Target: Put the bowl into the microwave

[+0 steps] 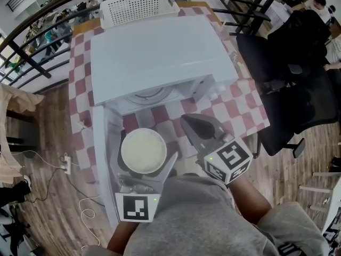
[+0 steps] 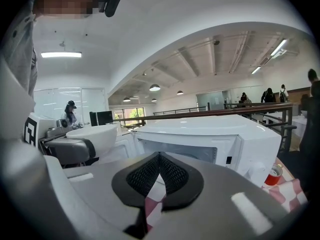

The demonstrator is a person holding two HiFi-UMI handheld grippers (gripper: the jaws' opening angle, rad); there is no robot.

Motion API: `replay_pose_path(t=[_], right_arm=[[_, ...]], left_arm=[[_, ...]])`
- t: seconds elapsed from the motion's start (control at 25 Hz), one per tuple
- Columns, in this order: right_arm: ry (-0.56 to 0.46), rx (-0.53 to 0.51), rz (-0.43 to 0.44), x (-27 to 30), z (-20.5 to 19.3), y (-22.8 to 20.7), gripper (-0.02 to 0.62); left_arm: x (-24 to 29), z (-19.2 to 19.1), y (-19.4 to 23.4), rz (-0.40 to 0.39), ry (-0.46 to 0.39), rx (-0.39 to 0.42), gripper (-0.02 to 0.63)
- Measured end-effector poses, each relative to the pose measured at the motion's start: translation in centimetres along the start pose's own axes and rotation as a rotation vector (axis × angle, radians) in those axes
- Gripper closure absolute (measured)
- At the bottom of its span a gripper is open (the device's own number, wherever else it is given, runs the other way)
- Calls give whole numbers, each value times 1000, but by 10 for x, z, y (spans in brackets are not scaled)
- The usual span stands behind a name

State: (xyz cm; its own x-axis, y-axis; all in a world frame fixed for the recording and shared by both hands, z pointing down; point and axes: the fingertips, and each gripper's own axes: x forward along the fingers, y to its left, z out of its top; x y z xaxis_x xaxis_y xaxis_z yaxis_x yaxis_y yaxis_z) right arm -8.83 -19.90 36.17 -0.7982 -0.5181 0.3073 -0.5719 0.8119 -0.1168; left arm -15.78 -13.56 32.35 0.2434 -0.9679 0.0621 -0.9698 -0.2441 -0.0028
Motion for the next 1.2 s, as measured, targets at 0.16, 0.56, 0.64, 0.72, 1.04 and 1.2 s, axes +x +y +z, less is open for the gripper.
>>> replay_pose_path(t=[0.16, 0.56, 0.64, 0.72, 1.04, 1.2], right_arm=[[-3, -9, -7, 2, 3, 1, 597], [5, -31, -17, -4, 14, 5, 597], [5, -36, -15, -4, 16, 2, 597], [4, -41, -7, -3, 17, 0, 597], [3, -52, 44, 10, 25, -11, 597], [10, -48, 72, 19, 23, -16, 597]], left_arm=[[-2, -1, 2, 2, 0, -22, 71], [-4, 2, 5, 3, 7, -52, 71], [-3, 2, 7, 14, 14, -47, 71], [-3, 2, 9, 28, 13, -35, 71], [9, 3, 18, 91, 21, -24, 71], [18, -2, 20, 114, 39, -30, 71]])
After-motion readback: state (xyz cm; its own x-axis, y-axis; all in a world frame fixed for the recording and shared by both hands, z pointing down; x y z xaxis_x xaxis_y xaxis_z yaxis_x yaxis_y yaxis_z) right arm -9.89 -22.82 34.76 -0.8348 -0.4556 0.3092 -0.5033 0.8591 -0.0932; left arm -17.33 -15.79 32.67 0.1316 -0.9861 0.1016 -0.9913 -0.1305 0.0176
